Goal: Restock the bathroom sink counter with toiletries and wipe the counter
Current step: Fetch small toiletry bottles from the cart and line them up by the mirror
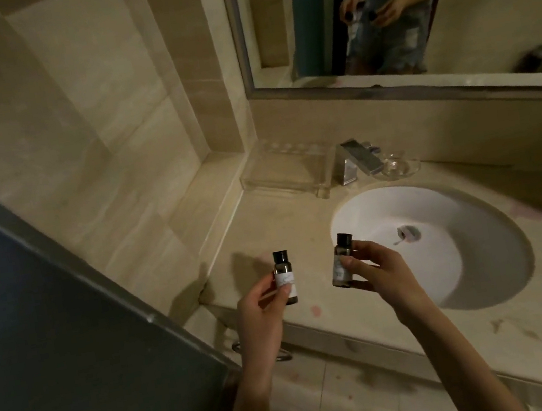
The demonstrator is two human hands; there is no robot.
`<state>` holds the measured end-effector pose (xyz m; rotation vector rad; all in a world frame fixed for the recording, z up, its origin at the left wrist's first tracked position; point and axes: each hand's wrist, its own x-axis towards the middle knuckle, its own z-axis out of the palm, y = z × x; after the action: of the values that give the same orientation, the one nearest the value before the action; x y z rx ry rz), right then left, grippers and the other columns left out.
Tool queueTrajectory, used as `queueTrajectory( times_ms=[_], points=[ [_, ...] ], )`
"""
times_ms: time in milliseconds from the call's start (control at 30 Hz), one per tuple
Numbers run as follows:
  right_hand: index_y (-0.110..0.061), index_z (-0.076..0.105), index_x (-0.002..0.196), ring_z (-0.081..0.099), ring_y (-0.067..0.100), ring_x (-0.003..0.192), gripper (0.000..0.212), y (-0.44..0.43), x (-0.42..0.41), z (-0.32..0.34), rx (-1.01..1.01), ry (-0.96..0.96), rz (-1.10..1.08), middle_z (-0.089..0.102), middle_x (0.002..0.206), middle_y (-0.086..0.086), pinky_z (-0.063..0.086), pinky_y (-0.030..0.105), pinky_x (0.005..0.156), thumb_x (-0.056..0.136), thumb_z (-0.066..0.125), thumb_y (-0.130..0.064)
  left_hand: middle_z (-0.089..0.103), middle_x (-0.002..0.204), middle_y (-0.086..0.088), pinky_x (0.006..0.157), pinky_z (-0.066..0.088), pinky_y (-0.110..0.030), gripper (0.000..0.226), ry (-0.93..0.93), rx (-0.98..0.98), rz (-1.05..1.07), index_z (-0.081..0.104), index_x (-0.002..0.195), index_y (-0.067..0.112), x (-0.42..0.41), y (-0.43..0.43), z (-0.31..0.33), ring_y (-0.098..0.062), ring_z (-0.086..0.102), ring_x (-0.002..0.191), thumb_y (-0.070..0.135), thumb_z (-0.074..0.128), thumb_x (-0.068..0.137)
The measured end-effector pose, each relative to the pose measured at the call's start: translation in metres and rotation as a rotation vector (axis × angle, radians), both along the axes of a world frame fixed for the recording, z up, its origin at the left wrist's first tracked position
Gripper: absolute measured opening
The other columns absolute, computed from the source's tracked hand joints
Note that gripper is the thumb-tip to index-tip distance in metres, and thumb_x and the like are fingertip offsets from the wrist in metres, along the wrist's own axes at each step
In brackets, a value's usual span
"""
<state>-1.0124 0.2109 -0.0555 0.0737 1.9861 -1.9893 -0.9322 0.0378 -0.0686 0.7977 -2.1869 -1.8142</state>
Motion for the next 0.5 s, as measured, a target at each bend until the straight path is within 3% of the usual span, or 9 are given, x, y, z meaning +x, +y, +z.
queueTrajectory(
  times_ms=[133, 300, 500],
  points=[
    [-0.011, 0.064, 0.111, 0.069, 0.011, 0.084, 0.021, -0.022, -0.030, -0.005, -0.023, 0.029, -0.003, 0.067, 0.101, 0.004, 0.056, 0.021, 0.065, 0.089, 0.064, -0.010, 0.069, 0.101, 0.004, 0.082, 0.051, -0.022, 0.030, 0.001, 0.023, 0.058, 0.066, 0.117, 0.015, -0.031, -0.021, -0.003, -0.007, 0.064, 0.094, 0.020, 0.068, 0.087],
    [-0.013, 0.064, 0.112, 0.069, 0.014, 0.091, 0.024, -0.055, -0.074, -0.007, -0.057, 0.066, -0.033, 0.067, 0.103, 0.005, 0.058, 0.026, 0.072, 0.088, 0.064, -0.009, 0.070, 0.095, 0.009, 0.077, 0.052, -0.017, 0.027, 0.051, 0.072, 0.040, 0.068, 0.111, 0.017, -0.087, -0.056, -0.004, -0.005, 0.066, 0.089, 0.016, 0.070, 0.085],
    [-0.015, 0.062, 0.115, 0.068, 0.017, 0.095, 0.026, -0.108, -0.146, -0.012, -0.043, 0.086, -0.077, 0.066, 0.109, 0.007, 0.058, 0.029, 0.076, 0.090, 0.063, -0.011, 0.073, 0.098, -0.002, 0.084, 0.057, -0.034, 0.028, 0.087, 0.186, -0.036, 0.069, 0.112, 0.010, -0.183, -0.101, -0.010, -0.013, 0.069, 0.091, 0.009, 0.071, 0.084]
  ],
)
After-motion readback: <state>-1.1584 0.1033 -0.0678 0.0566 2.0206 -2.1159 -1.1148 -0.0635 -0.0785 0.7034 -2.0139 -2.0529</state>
